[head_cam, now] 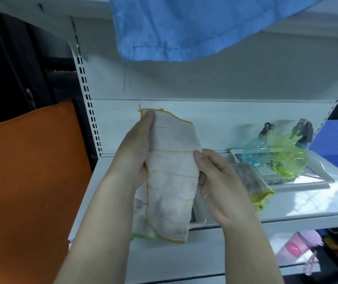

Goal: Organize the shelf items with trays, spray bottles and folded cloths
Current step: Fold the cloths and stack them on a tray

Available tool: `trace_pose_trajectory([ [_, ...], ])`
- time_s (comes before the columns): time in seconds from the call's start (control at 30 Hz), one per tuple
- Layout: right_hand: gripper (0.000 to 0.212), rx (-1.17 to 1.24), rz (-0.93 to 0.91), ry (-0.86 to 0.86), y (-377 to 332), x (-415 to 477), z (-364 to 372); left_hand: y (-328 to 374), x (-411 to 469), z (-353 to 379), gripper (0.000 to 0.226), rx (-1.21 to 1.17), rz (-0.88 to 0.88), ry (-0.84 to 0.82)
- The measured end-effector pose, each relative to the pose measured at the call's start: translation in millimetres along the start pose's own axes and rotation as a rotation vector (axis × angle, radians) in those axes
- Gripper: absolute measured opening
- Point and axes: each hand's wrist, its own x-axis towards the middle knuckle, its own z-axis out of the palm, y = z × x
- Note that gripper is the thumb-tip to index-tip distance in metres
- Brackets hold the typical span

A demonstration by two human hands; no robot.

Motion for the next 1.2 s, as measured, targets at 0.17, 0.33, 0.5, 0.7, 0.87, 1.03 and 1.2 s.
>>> trace_pose_trajectory([
  [0.17, 0.016, -0.103, -0.067, 0.17, -11, 1, -1, -26, -8, -6, 0.038, -0.065, -0.145, -0.175],
  [0.33, 0.03, -0.217, -0.119, 0.221, -29, -1, -12, -60, -21, -8, 0.077, -0.105, 0.072, -0.284],
  [0.5, 0.05, -0.606, -0.227, 0.158, -47, -3, -33, -44, -22, 15, 0.049, 0.238, 0.317, -0.096],
  [0.7, 0.051, -0.942, -0.171, -0.069, -69, 2, -66, -39, -29, 51, 0.035, 0.437, 0.506, -0.014],
  [0.87, 0.012, -1.034, -0.21, -0.143, -80, 5, -92, -43, -33, 69, 0.036, 0.514, 0.508, 0.033],
  [1.03, 0.017, -0.898, -0.248, -0.191, -88, 18, -111, -53, -29, 88, 0.05, 0.584, 0.549, 0.162],
  [1.2, 0.015, -0.546, -0.229, -0.193, -90, 25, -131, -78, -25, 117, 0.05, 0.348, 0.303, -0.029],
])
